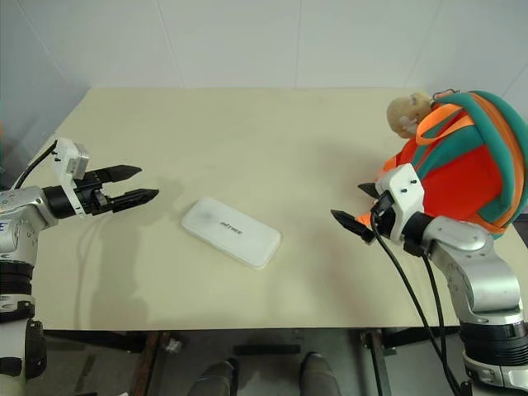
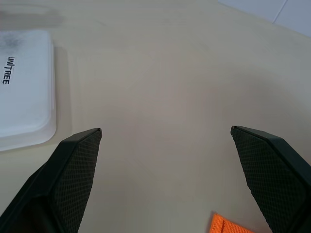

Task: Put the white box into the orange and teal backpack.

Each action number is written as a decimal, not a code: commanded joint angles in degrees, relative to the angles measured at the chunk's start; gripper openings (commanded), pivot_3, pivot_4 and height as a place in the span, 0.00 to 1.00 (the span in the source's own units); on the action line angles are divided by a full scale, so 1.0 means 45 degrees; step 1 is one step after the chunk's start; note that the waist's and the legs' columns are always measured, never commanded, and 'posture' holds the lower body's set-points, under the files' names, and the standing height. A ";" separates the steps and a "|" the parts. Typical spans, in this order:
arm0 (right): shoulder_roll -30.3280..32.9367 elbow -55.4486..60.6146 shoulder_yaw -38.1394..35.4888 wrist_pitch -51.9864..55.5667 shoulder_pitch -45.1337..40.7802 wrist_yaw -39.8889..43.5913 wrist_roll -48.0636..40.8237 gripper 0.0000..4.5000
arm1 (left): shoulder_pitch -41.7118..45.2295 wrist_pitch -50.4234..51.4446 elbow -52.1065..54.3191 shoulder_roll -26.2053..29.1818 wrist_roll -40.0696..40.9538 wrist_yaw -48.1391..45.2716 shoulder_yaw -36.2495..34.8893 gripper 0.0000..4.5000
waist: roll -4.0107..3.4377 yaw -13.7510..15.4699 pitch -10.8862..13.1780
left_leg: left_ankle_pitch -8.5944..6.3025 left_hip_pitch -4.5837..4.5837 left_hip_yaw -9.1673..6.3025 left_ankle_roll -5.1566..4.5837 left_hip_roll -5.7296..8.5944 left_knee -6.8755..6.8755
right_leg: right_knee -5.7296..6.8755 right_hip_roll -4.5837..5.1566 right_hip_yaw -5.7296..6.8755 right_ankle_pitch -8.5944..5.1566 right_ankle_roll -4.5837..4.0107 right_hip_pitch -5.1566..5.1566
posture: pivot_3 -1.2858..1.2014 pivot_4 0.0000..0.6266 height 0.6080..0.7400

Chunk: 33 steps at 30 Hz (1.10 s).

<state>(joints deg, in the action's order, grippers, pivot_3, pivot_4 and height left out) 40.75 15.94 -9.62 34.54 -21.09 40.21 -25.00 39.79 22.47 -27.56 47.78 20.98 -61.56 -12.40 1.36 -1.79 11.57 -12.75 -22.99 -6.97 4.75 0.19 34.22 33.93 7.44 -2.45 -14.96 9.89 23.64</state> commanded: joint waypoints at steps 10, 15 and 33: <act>-0.0685 0.1099 -0.0137 0.0389 -0.0426 -0.1221 -0.0415 1.00 | 0.0580 -0.0894 -0.0239 -0.0584 -0.0348 0.0213 0.0344 1.00 | 0.0001 0.0056 0.0000 | 0.0001 -0.0005 -0.0001 0.0000 0.0000 0.0002 | -0.0004 0.0001 0.0001 0.0000 -0.0001 -0.0001 | 0.52 0.24 1.00; -0.1216 0.1097 0.0470 0.0344 -0.0658 -0.1644 -0.0023 1.00 | 0.0783 -0.1423 -0.0613 -0.0562 -0.0816 0.0403 0.0584 0.96 | 0.0000 0.0021 -0.0001 | 0.0002 -0.0005 -0.0001 0.0000 0.0000 0.0006 | 0.0001 0.0001 0.0002 0.0000 0.0000 0.0000 | 0.52 0.24 1.00; -0.2429 0.2522 0.2937 0.0811 0.1240 -0.3193 0.1843 0.00 | 0.3526 -0.3052 -0.5982 -0.2242 -0.2576 0.0914 0.1821 0.00 | 0.0005 -0.0029 0.0000 | 0.0002 -0.0015 -0.0007 -0.0002 0.0002 0.0015 | 0.0011 -0.0002 0.0012 0.0003 0.0004 0.0005 | 0.52 0.24 1.00</act>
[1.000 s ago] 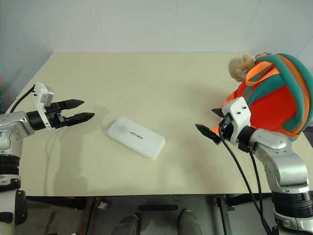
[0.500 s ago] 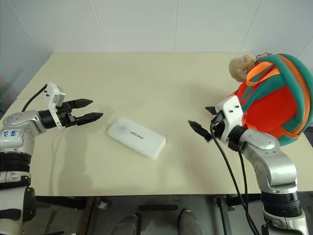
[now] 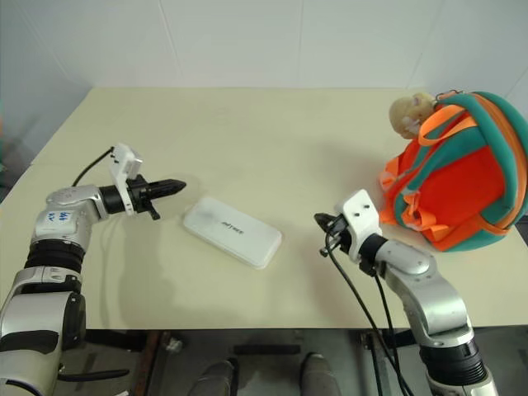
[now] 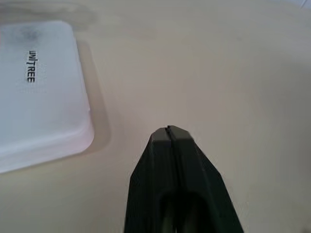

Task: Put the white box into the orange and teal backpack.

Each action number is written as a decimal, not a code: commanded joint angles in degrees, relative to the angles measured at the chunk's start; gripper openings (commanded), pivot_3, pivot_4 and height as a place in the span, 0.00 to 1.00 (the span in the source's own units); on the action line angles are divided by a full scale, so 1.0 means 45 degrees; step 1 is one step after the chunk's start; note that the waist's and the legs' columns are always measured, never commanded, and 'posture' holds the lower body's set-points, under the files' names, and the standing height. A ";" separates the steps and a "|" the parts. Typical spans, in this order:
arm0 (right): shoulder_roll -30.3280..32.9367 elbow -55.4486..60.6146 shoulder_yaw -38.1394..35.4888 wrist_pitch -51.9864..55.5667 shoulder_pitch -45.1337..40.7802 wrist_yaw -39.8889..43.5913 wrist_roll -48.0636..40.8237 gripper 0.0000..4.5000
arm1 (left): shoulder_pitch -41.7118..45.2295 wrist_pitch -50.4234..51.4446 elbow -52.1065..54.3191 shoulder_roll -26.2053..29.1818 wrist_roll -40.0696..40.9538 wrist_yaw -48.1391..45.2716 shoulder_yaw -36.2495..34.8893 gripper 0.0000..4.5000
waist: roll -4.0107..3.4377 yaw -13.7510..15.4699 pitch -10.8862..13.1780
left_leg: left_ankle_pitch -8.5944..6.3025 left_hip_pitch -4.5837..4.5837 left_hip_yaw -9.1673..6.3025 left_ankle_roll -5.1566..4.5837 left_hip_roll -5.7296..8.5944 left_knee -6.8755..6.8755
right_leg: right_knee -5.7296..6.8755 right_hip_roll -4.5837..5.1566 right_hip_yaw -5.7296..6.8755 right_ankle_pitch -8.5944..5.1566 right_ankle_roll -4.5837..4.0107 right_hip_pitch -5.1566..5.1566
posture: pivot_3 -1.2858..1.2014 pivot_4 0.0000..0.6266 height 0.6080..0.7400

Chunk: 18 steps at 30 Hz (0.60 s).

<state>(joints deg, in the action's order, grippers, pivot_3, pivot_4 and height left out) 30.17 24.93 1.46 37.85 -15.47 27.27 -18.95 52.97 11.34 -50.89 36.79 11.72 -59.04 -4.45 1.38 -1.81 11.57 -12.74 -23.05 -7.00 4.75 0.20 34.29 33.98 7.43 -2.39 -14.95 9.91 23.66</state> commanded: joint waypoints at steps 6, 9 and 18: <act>0.0205 0.0208 0.1338 0.0605 0.0055 -0.0543 0.1601 0.00 | 0.0924 -0.1211 -0.2194 -0.0197 -0.1007 0.0350 0.0252 0.00 | 0.0001 0.0063 0.0000 | 0.0004 0.0006 0.0001 -0.0003 0.0001 0.0005 | 0.0008 0.0002 -0.0001 0.0000 0.0000 -0.0002 | 0.52 0.24 1.00; 0.0049 0.0373 0.1462 0.0965 0.0117 -0.0529 0.1667 0.00 | 0.0973 -0.1288 -0.2627 -0.0372 -0.1277 0.0468 0.0312 0.00 | 0.0001 0.0085 0.0000 | 0.0004 -0.0001 -0.0002 -0.0003 0.0001 0.0005 | 0.0006 0.0001 0.0001 0.0000 0.0001 -0.0001 | 0.52 0.24 1.00; -0.0709 0.0789 0.2646 0.2283 -0.0061 -0.0869 0.2056 0.00 | 0.0795 -0.1035 -0.2788 -0.0915 -0.1569 -0.0479 0.0628 0.00 | 0.0004 0.0036 -0.0002 | 0.0004 0.0002 -0.0002 -0.0003 0.0001 0.0009 | 0.0014 0.0001 0.0002 0.0001 0.0001 -0.0002 | 0.52 0.24 1.00</act>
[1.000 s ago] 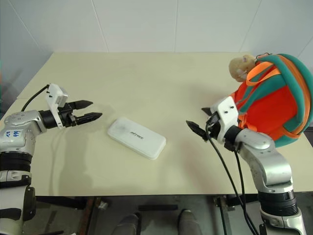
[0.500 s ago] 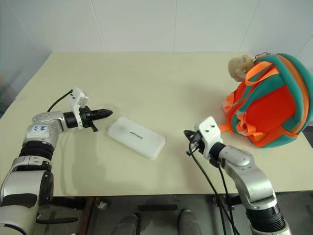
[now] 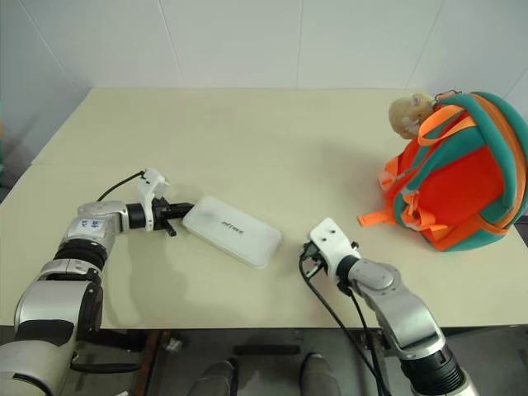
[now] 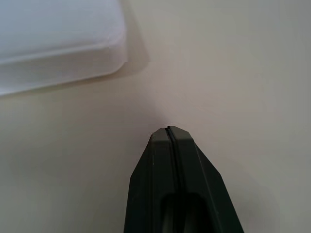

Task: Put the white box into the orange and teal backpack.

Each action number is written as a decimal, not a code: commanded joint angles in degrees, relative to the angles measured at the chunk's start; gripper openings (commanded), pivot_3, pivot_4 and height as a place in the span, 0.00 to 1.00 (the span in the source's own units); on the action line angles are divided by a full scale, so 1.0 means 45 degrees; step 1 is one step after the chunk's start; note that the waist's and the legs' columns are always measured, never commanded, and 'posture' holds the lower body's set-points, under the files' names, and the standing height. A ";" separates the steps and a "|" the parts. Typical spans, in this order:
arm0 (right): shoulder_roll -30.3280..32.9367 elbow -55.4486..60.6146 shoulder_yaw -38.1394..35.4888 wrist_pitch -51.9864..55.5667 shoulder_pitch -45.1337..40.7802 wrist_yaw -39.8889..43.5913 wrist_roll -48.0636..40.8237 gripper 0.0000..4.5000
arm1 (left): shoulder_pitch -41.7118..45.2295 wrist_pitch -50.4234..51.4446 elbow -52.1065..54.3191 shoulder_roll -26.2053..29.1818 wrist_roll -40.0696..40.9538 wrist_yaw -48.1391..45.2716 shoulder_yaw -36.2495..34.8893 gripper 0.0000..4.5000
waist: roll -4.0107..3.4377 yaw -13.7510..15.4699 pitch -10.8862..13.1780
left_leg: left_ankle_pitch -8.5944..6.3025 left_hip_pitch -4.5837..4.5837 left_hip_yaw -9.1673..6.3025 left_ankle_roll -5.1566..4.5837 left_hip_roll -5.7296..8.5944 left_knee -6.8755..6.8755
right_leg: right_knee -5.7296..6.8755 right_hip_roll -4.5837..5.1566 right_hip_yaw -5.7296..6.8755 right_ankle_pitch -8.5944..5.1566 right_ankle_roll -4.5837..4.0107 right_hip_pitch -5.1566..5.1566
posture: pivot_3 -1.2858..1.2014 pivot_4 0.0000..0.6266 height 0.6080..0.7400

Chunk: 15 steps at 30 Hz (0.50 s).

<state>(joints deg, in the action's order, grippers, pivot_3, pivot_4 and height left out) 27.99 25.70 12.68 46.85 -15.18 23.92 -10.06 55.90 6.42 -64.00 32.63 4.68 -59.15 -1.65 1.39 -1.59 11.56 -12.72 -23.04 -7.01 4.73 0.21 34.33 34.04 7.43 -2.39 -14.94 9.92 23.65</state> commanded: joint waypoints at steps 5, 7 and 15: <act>-0.0298 0.0988 0.0443 0.0755 -0.0377 0.0235 -0.0204 0.00 | -0.0096 0.0484 0.0685 0.0102 -0.0341 -0.1407 0.0541 0.00 | 0.0001 0.0008 0.0000 | 0.0001 0.0001 -0.0002 0.0000 0.0000 0.0005 | 0.0008 0.0000 0.0000 0.0000 0.0000 0.0000 | 0.52 0.24 1.00; -0.0271 0.1034 0.0410 0.0820 -0.0483 0.0334 -0.0254 0.00 | -0.0175 0.0600 0.0842 0.0181 -0.0474 -0.1669 0.0738 0.00 | 0.0001 0.0010 0.0000 | 0.0000 0.0000 -0.0002 0.0000 0.0000 0.0008 | 0.0007 0.0000 0.0000 0.0000 0.0000 -0.0002 | 0.52 0.24 1.00; 0.0326 0.1148 0.0017 0.1314 -0.1184 0.0905 -0.0464 0.00 | -0.0233 0.0979 0.1359 0.0418 -0.0948 -0.1938 0.1270 0.00 | 0.0001 0.0006 -0.0001 | 0.0000 0.0003 -0.0002 0.0000 0.0000 0.0009 | 0.0008 0.0000 0.0000 0.0000 0.0000 -0.0004 | 0.52 0.24 1.00</act>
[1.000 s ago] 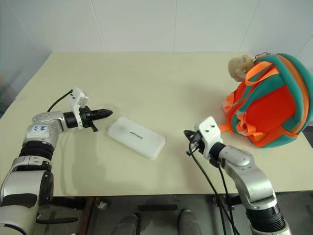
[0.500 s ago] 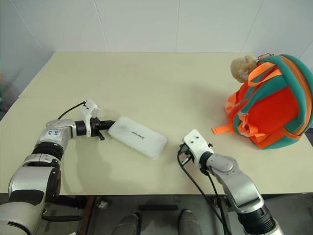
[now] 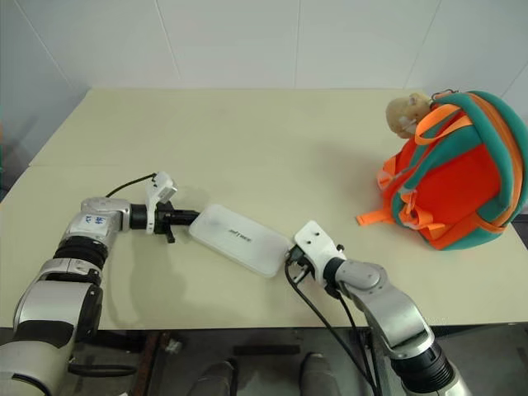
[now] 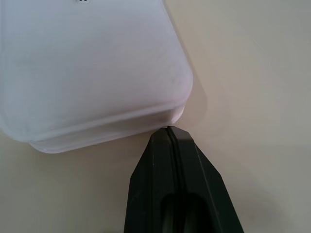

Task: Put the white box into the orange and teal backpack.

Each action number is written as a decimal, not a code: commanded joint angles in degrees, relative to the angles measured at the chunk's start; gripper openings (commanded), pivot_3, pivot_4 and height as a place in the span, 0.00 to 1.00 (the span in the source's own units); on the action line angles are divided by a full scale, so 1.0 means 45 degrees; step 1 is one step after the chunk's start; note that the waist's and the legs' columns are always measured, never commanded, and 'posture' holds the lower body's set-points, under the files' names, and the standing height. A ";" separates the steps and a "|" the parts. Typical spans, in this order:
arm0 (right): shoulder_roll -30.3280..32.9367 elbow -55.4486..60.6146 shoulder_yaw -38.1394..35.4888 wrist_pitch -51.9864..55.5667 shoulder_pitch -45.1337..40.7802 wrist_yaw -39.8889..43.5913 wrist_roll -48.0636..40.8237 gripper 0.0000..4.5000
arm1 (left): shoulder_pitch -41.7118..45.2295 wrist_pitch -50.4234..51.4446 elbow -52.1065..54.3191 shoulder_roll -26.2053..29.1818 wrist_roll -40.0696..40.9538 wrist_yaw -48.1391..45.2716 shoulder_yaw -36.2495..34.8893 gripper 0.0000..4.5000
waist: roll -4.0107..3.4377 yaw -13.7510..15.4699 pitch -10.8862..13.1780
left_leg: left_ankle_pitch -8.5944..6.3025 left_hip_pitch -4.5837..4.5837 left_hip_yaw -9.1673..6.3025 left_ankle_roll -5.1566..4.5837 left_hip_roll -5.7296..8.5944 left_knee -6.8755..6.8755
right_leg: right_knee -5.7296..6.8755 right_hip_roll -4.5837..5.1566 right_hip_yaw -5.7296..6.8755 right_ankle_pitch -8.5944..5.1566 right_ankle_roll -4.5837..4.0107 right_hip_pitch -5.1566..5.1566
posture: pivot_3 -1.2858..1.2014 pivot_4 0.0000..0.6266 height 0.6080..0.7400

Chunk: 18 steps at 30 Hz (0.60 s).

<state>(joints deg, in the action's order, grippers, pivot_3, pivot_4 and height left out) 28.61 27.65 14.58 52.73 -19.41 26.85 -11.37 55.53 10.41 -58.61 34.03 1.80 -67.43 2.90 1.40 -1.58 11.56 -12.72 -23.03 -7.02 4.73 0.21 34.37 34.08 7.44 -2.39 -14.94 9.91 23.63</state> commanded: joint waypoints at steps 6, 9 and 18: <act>0.1271 0.0864 -0.0444 0.0446 -0.0235 0.0816 -0.0256 0.00 | -0.0193 0.0233 0.0423 0.0172 -0.0236 -0.0182 0.0272 0.00 | 0.0000 0.0007 0.0000 | 0.0000 -0.0002 -0.0001 0.0000 0.0000 -0.0001 | -0.0003 0.0001 0.0000 0.0000 0.0000 0.0000 | 0.52 0.24 1.00; 0.1637 0.0913 -0.0323 0.0618 -0.0219 0.1077 -0.0334 0.00 | -0.0185 0.0290 0.0496 0.0167 -0.0241 -0.0144 0.0286 0.00 | 0.0001 0.0004 0.0000 | 0.0000 -0.0002 0.0000 -0.0001 0.0000 -0.0001 | -0.0004 0.0000 0.0000 0.0000 0.0000 0.0001 | 0.52 0.24 1.00; 0.1218 0.0867 -0.0323 0.0694 -0.0548 0.1349 -0.0803 0.00 | -0.0655 0.0957 0.1662 0.0351 0.0034 -0.0581 0.0210 0.00 | 0.0000 -0.0004 0.0000 | 0.0000 -0.0003 0.0000 0.0000 0.0000 -0.0001 | -0.0003 0.0000 0.0000 0.0000 0.0000 0.0001 | 0.52 0.24 1.00</act>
<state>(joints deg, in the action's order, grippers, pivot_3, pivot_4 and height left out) 34.40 29.24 13.45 56.25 -21.03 32.14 -14.14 53.40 13.70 -53.04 34.87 1.86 -68.91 3.43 1.40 -1.60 11.56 -12.72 -23.04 -7.02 4.73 0.21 34.37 34.07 7.44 -2.39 -14.94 9.91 23.64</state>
